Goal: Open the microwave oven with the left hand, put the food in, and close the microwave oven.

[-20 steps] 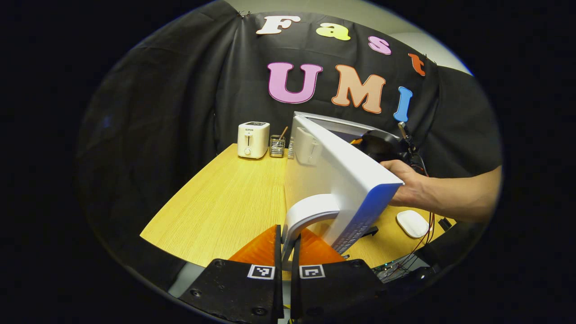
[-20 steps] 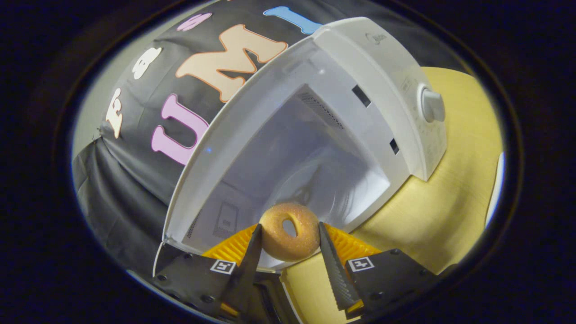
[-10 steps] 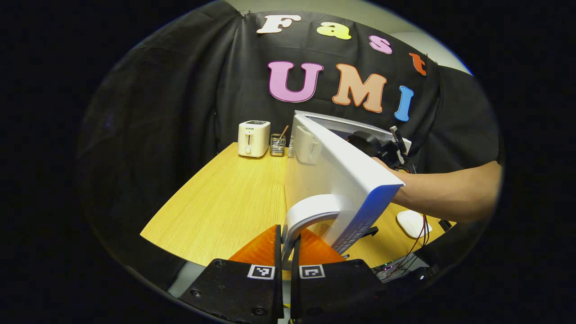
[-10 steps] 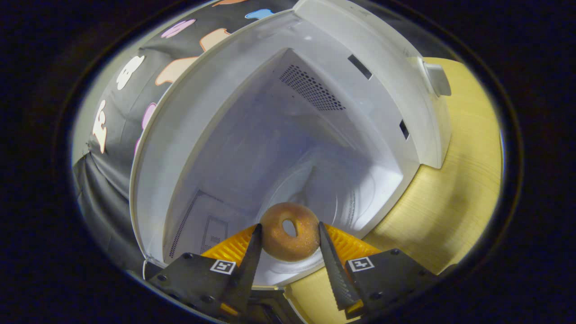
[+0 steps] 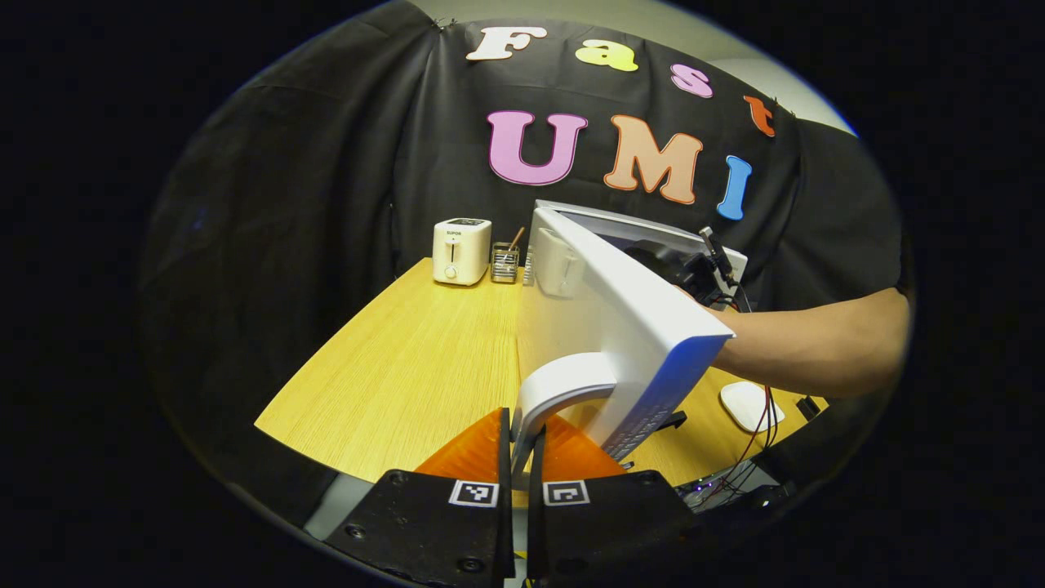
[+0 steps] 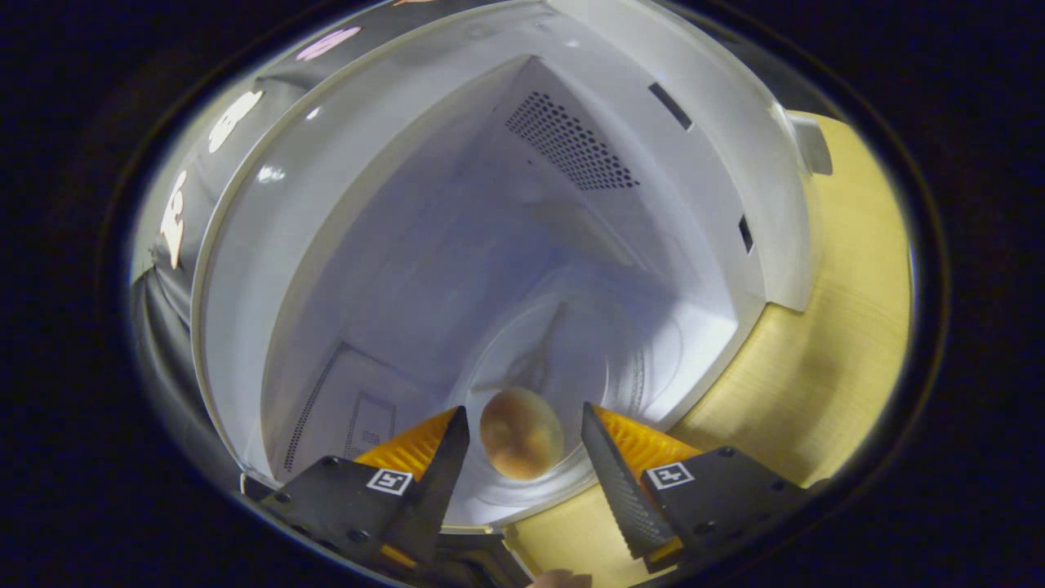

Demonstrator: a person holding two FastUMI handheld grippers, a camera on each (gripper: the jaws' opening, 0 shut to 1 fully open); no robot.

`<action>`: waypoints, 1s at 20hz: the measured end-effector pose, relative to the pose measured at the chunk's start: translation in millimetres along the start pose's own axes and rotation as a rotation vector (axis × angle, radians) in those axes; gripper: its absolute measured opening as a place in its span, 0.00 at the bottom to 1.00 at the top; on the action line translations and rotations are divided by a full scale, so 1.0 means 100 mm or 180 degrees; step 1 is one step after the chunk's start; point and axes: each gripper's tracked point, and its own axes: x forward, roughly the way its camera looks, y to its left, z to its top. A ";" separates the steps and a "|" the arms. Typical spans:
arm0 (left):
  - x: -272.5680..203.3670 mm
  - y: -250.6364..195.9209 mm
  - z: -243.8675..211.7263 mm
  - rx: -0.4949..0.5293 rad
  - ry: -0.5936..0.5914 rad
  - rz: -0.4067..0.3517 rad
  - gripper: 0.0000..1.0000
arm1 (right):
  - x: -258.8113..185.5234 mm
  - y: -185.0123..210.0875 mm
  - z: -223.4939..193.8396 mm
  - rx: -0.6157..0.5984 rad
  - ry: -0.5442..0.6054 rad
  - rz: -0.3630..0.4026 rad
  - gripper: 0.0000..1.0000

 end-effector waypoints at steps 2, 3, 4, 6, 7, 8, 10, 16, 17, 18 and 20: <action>0.01 0.00 0.00 0.0008 -0.0003 0.0002 0.06 | -0.04 -0.02 0.05 -0.0100 -0.0050 0.0002 0.91; 0.01 0.00 -0.01 0.0010 -0.0004 0.0004 0.06 | -0.07 -0.03 0.06 -0.0148 -0.0074 0.0008 0.91; 0.01 -0.01 -0.01 0.0011 -0.0007 0.0007 0.06 | -0.11 -0.03 0.09 -0.0203 -0.0092 0.0039 0.91; 0.00 -0.02 -0.01 0.0002 -0.0001 0.0007 0.07 | -0.20 -0.03 0.12 -0.0414 -0.0095 0.0146 0.92; 0.02 -0.02 -0.02 -0.0019 0.0004 0.0013 0.09 | -0.25 -0.05 0.14 -0.0581 -0.0114 0.0199 0.92; 0.04 -0.01 -0.03 -0.0032 0.0015 0.0034 0.19 | -0.32 -0.08 0.16 -0.0739 -0.0127 0.0236 0.92; 0.03 0.03 -0.06 -0.0080 0.0055 0.0081 0.43 | -0.44 -0.11 0.18 -0.0945 -0.0130 0.0331 0.92; 0.04 -0.08 -0.07 -0.0079 0.0081 0.0031 0.78 | -0.87 -0.15 0.38 -0.1381 -0.0239 0.0562 0.84; 0.05 -0.08 -0.07 -0.0084 0.0079 0.0029 0.78 | -0.94 -0.16 0.42 -0.1433 -0.0241 0.0603 0.84; 0.05 -0.08 -0.07 -0.0087 0.0086 0.0031 0.79 | -1.03 -0.17 0.45 -0.1491 -0.0250 0.0636 0.84; 0.02 -0.08 -0.07 -0.0105 0.0095 0.0024 0.79 | -1.19 -0.19 0.53 -0.1623 -0.0279 0.0713 0.84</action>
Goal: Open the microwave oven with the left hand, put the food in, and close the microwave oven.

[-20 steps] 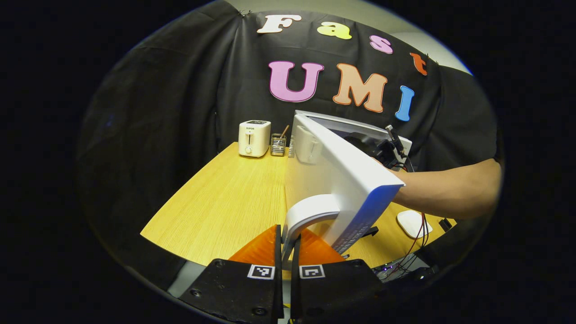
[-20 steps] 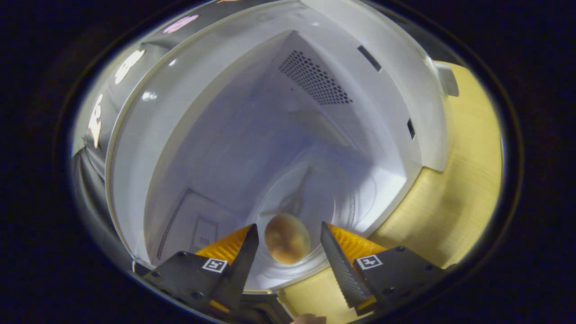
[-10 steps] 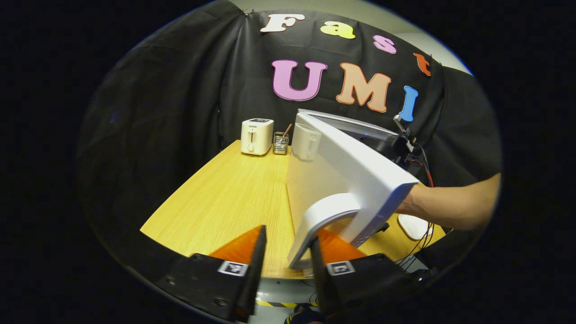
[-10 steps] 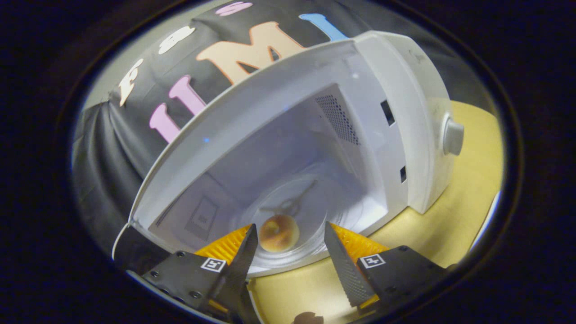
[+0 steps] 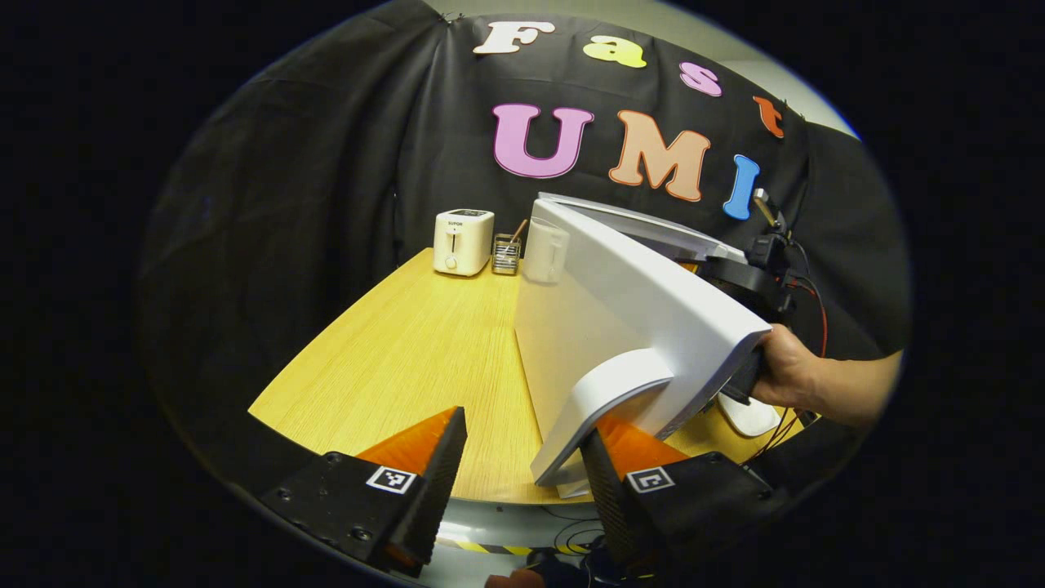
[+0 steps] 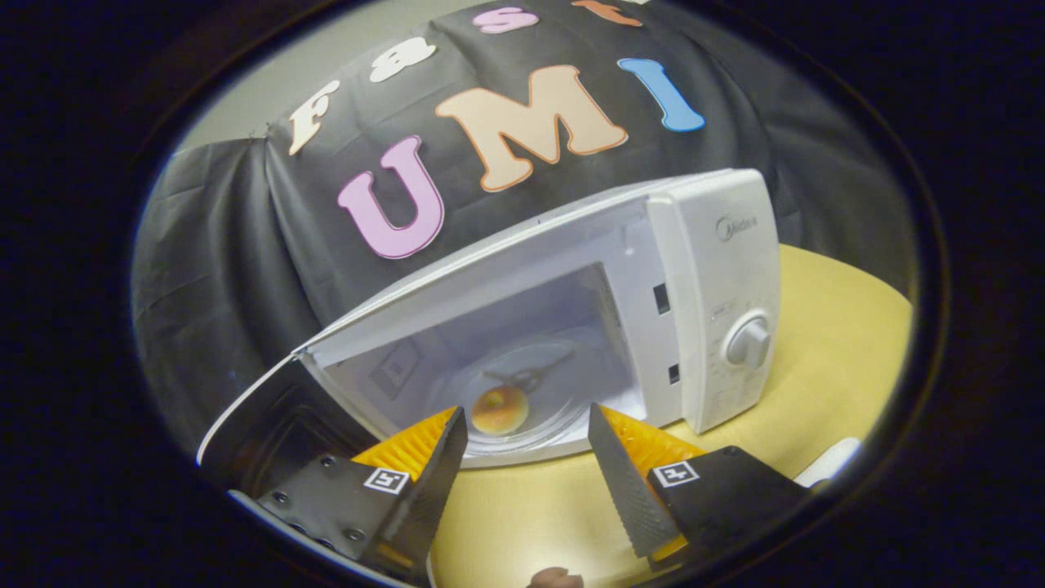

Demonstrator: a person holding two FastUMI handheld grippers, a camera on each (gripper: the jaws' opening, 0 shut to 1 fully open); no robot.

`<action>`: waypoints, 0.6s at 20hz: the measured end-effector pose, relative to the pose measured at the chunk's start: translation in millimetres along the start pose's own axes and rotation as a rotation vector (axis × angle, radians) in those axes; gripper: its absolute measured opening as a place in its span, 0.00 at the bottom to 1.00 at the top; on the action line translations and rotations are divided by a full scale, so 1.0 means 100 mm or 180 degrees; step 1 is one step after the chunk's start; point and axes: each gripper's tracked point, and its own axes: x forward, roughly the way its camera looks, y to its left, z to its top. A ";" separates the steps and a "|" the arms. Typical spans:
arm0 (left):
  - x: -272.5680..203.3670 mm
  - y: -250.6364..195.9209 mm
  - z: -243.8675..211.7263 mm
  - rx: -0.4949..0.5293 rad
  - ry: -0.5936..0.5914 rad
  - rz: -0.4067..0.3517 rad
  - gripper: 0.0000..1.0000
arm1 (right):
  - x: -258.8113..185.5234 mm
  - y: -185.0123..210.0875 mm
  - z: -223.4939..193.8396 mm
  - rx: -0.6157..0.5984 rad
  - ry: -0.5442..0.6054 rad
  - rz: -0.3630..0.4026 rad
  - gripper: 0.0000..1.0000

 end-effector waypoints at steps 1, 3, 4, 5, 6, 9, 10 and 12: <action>0.00 -0.02 0.00 -0.0008 0.0005 -0.0023 0.78 | -0.07 -0.02 0.04 -0.0075 -0.0013 0.0028 0.84; -0.03 -0.09 -0.03 0.0006 0.0016 -0.0080 0.76 | -0.21 -0.09 0.15 -0.0189 -0.0052 0.0067 0.84; -0.05 -0.12 -0.05 0.0023 0.0028 -0.0121 0.75 | -0.27 -0.12 0.21 -0.0214 -0.0080 0.0088 0.84; -0.07 -0.15 -0.07 0.0041 0.0044 -0.0143 0.80 | -0.32 -0.16 0.28 -0.0235 -0.0106 0.0089 0.84; -0.09 -0.17 -0.10 0.0053 0.0062 -0.0162 0.75 | -0.38 -0.21 0.34 -0.0244 -0.0133 0.0080 0.84; -0.16 -0.27 -0.16 0.0026 0.0102 -0.0223 0.75 | -0.53 -0.34 0.54 -0.0258 -0.0217 0.0047 0.92; -0.20 -0.31 -0.17 -0.0006 0.0126 -0.0256 0.75 | -0.58 -0.39 0.60 -0.0268 -0.0246 0.0035 0.92; -0.27 -0.36 -0.16 -0.0061 0.0142 -0.0301 0.75 | -0.68 -0.45 0.71 -0.0291 -0.0290 0.0032 0.92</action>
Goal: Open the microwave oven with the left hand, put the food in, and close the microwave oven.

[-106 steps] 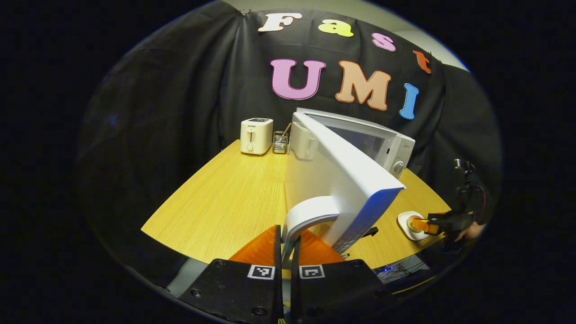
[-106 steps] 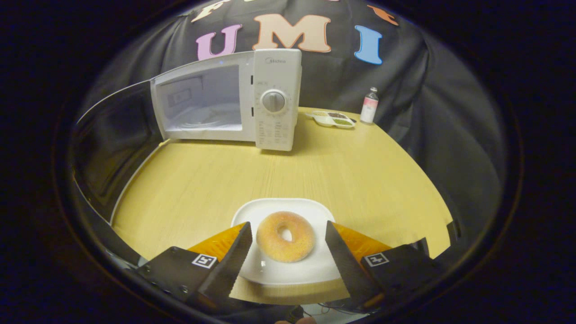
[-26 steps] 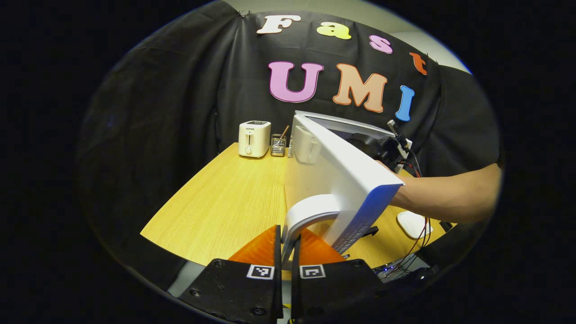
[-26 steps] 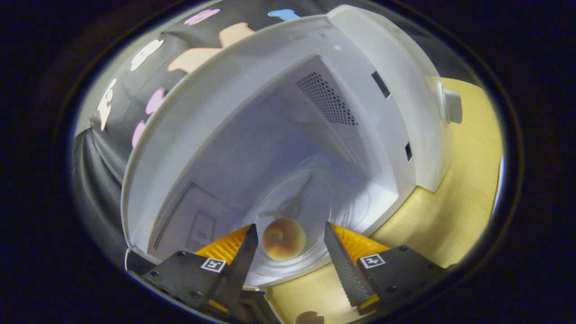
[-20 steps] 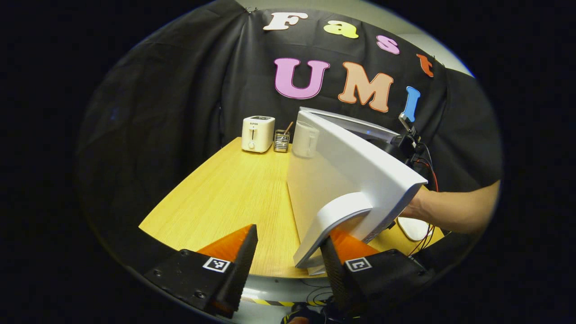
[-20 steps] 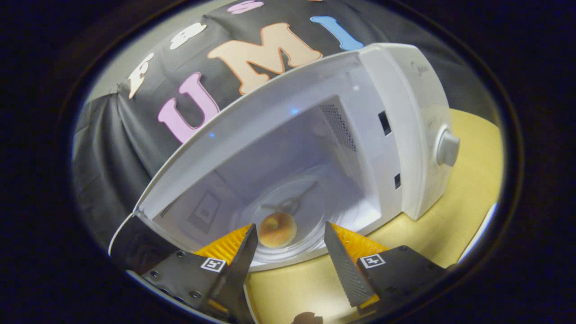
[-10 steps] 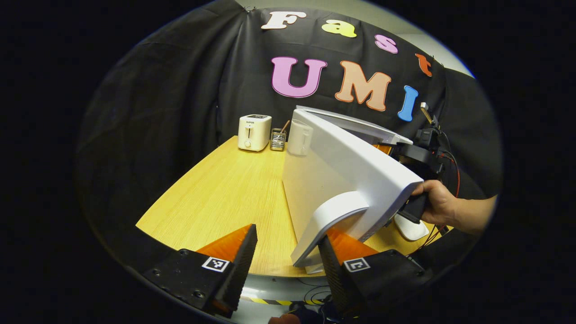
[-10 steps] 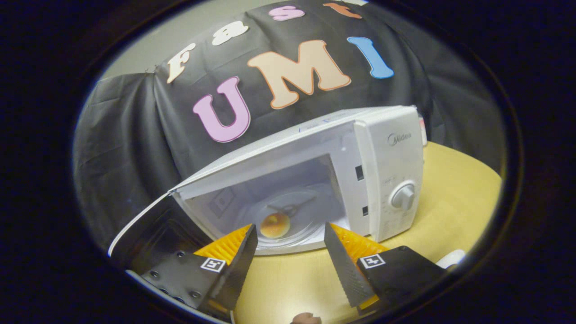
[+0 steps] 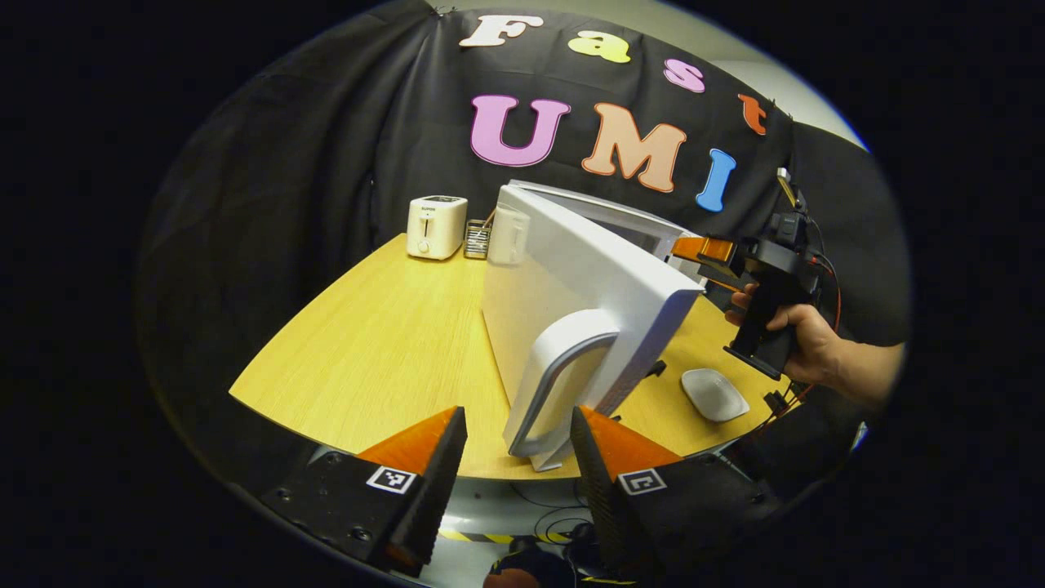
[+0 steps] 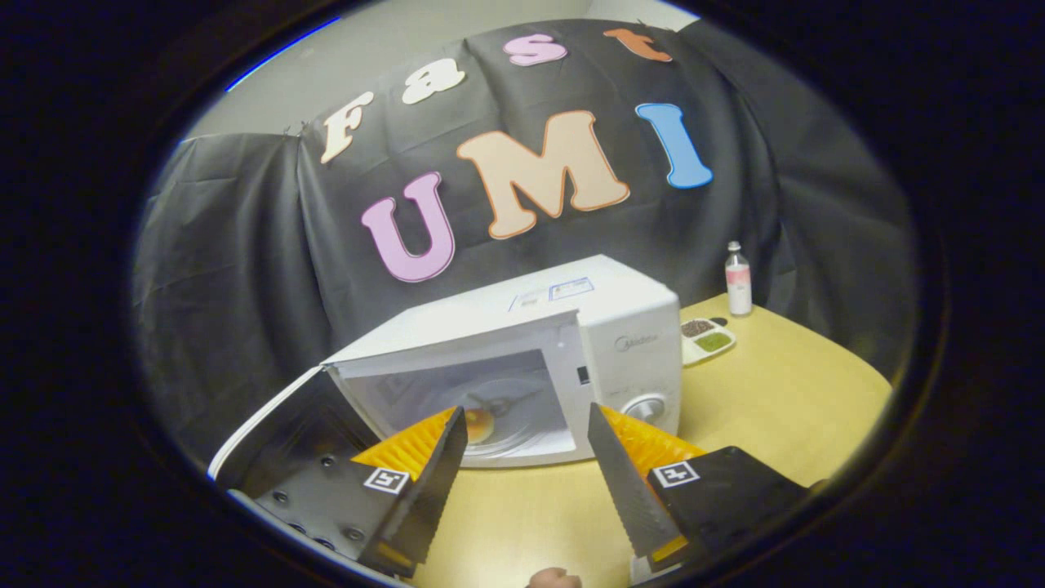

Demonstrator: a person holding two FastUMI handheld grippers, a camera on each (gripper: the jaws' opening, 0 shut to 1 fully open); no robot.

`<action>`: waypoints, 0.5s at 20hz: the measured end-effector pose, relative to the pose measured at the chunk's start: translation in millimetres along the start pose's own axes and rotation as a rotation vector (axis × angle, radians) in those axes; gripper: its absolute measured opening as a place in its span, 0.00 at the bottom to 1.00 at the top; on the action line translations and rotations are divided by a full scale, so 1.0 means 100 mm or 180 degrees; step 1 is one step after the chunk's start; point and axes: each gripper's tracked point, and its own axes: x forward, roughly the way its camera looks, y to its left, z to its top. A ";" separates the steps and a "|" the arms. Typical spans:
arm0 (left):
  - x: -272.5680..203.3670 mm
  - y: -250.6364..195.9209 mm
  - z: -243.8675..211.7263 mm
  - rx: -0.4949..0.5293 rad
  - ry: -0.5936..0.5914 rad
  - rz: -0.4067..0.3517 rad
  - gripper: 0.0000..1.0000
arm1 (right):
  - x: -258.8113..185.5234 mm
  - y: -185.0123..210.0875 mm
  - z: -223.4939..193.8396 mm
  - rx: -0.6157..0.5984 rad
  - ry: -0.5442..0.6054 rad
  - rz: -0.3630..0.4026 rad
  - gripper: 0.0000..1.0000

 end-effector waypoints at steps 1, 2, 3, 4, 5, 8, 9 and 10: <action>-0.03 -0.01 0.02 -0.0012 -0.0013 0.0007 0.75 | -0.05 -0.04 0.05 -0.0012 -0.0017 0.0000 0.92; -0.08 -0.01 0.06 -0.0009 -0.0044 0.0007 0.75 | -0.09 -0.05 0.10 -0.0020 -0.0037 0.0005 0.92; -0.14 -0.01 0.11 0.0002 -0.0105 0.0019 0.75 | -0.14 -0.08 0.16 -0.0035 -0.0060 0.0012 0.92; -0.18 0.00 0.18 0.0014 -0.0174 0.0022 0.75 | -0.20 -0.12 0.22 -0.0058 -0.0082 0.0012 0.92; -0.22 0.04 0.21 0.0031 -0.0207 0.0060 0.75 | -0.27 -0.14 0.31 -0.0079 -0.0117 0.0021 0.92; -0.27 0.20 0.30 0.0168 -0.0265 0.0268 0.72 | -0.48 -0.20 0.55 -0.0167 -0.0236 0.0028 0.92; -0.26 0.23 0.31 0.0204 -0.0261 0.0293 0.70 | -0.55 -0.21 0.62 -0.0201 -0.0272 0.0033 0.84; -0.24 0.23 0.34 0.0223 -0.0271 0.0301 0.72 | -0.64 -0.22 0.70 -0.0240 -0.0308 0.0033 0.84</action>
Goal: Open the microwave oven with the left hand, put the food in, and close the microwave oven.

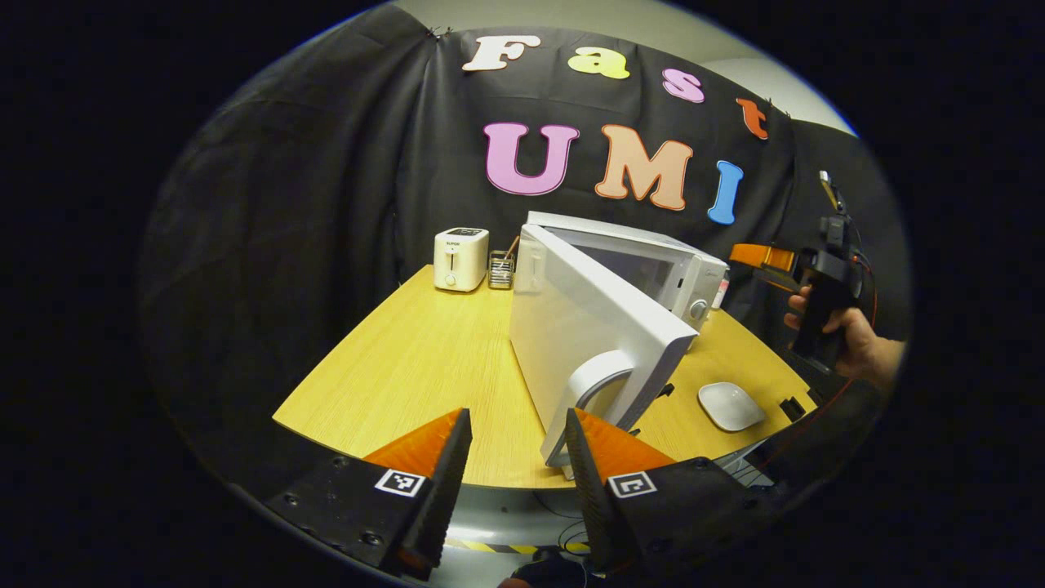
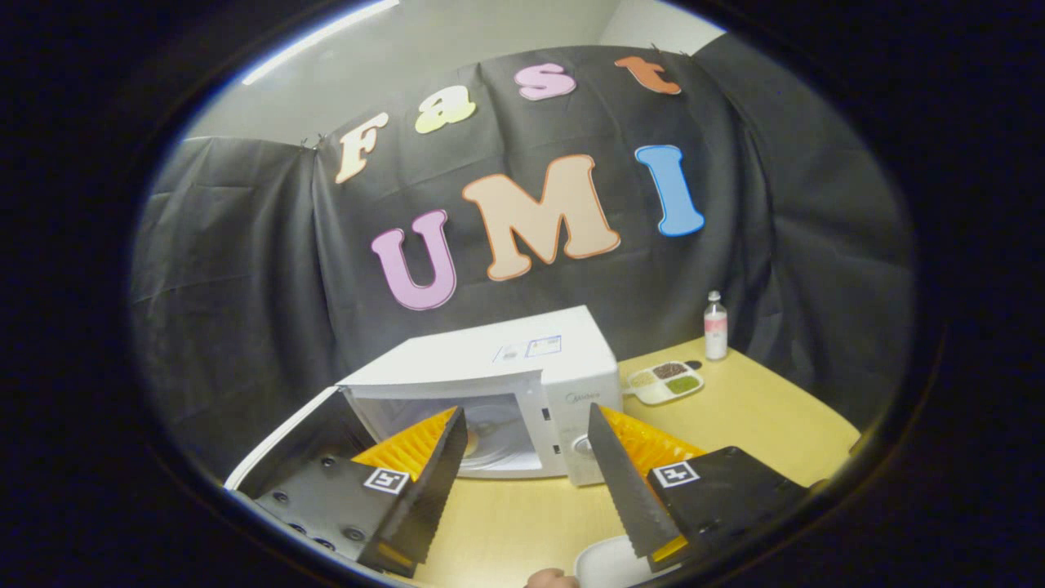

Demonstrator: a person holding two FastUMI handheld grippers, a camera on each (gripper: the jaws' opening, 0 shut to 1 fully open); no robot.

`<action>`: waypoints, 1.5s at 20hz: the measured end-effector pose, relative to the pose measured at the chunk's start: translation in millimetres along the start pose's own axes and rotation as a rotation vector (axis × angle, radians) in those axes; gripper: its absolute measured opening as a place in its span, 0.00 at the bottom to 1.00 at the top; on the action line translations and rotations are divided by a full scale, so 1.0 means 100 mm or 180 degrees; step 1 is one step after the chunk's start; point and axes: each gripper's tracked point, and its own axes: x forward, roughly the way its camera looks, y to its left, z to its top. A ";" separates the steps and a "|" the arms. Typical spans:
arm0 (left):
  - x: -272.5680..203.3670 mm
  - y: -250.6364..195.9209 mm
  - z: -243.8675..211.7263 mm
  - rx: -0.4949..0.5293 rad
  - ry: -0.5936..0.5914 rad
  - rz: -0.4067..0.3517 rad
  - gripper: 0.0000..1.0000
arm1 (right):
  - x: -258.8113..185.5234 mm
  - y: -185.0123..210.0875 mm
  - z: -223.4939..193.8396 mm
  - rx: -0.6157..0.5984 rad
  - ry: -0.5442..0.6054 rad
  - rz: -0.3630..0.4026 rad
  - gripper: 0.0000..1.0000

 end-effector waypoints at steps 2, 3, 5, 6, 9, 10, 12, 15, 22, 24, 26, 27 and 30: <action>0.06 -0.07 0.06 0.0013 -0.0044 -0.0082 0.57 | -0.14 -0.02 0.14 -0.0076 -0.0064 0.0015 0.84; 0.09 -0.07 0.11 0.0014 -0.0090 -0.0064 0.54 | -0.20 -0.04 0.22 -0.0122 -0.0106 0.0023 0.84; 0.17 0.03 0.17 0.0002 -0.0149 0.0068 0.40 | -0.35 -0.05 0.42 -0.0246 -0.0241 0.0030 0.84; 0.21 0.05 0.18 -0.0054 -0.0160 0.0072 0.26 | -0.41 -0.07 0.54 -0.0327 -0.0321 0.0028 0.84; 0.30 0.04 0.18 -0.0121 -0.0153 0.0100 0.14 | -0.56 -0.11 0.76 -0.0489 -0.0436 0.0028 0.88; 0.34 0.00 0.19 -0.0119 -0.0136 0.0058 0.03 | -0.62 -0.14 0.86 -0.0497 -0.0496 0.0008 0.90; 0.39 -0.09 0.18 -0.0111 -0.0132 -0.0003 0.03 | -0.69 -0.23 1.01 -0.0496 -0.0583 -0.0058 0.90; 0.49 -0.21 0.18 -0.0075 -0.0111 -0.0077 0.03 | -0.79 -0.39 1.16 -0.0545 -0.0650 -0.0164 0.95; 0.73 -0.77 0.20 0.0061 -0.0026 -0.0477 0.03 | -0.94 -0.79 1.29 -0.0492 -0.0666 -0.0448 0.90; 0.81 -0.93 0.23 0.0145 -0.0007 -0.0609 0.03 | -1.01 -0.95 1.34 -0.0541 -0.0692 -0.0564 0.90; 0.90 -1.11 0.24 0.0203 0.0021 -0.0746 0.03 | -1.11 -1.13 1.40 -0.0571 -0.0717 -0.0700 0.90; 0.95 -1.19 0.25 0.0229 0.0030 -0.0809 0.03 | -1.16 -1.21 1.43 -0.0565 -0.0737 -0.0772 0.90; 1.09 -1.38 0.33 0.0314 0.0032 -0.0955 0.03 | -1.34 -1.46 1.53 -0.0557 -0.0787 -0.0997 0.90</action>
